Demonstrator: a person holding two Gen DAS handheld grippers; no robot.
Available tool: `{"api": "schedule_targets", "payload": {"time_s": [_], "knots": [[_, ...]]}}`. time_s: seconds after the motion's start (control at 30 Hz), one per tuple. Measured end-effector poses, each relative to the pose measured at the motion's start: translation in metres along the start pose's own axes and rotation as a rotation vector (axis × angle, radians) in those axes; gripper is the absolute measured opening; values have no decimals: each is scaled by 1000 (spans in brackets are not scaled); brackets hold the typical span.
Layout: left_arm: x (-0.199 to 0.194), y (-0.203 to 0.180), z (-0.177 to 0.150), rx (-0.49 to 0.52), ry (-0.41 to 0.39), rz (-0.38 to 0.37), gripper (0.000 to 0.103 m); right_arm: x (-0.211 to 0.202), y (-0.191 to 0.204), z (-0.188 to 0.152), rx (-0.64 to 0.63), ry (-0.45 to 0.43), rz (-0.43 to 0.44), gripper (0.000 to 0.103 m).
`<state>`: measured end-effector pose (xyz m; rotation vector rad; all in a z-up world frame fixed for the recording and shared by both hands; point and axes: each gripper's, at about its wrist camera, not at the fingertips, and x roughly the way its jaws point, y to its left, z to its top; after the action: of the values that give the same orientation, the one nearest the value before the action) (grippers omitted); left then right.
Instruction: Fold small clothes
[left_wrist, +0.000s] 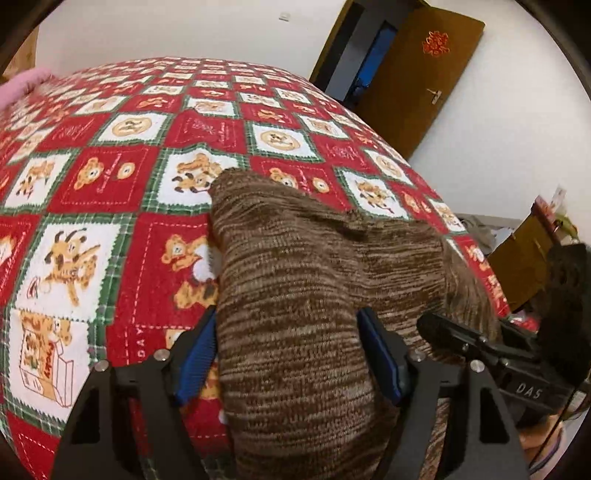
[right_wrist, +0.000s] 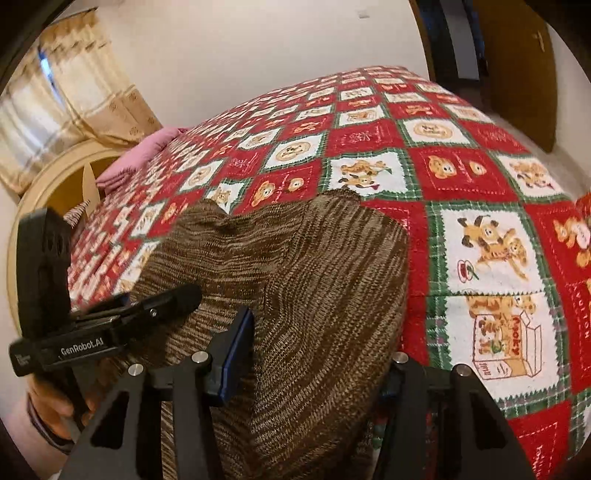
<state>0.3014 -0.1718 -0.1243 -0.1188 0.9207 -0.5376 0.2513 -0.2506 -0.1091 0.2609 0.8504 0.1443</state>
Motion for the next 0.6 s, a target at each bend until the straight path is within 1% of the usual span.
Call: {"api": "schedule_targets", "payload": {"time_s": [0.13,0.23,0.3,0.37,0.47,0.53,0.6], "knots": [[2,-4,1,29,2,23,68,3,-10,1,47,1,15,53],[2,-8,0,51,-10,39,62,3,-7,1,31,0,-9,47],[2,-10,1,63,-14,48,58,3,0,0,5,-5,-38,40],[1,-13,0,76,-23,57,48,1,5,-1,-10,-13,-50,34],[-3,-21,-3,109,-42,84,38,-1,12,-3,-26,-19,-77,30],[-7,-27,-6,130,-51,110,35,-6,17,-4,-29,-20,-90,28],[-13,-29,-8,135,-58,119,33,-15,27,-6,-38,-36,-102,26]]}}
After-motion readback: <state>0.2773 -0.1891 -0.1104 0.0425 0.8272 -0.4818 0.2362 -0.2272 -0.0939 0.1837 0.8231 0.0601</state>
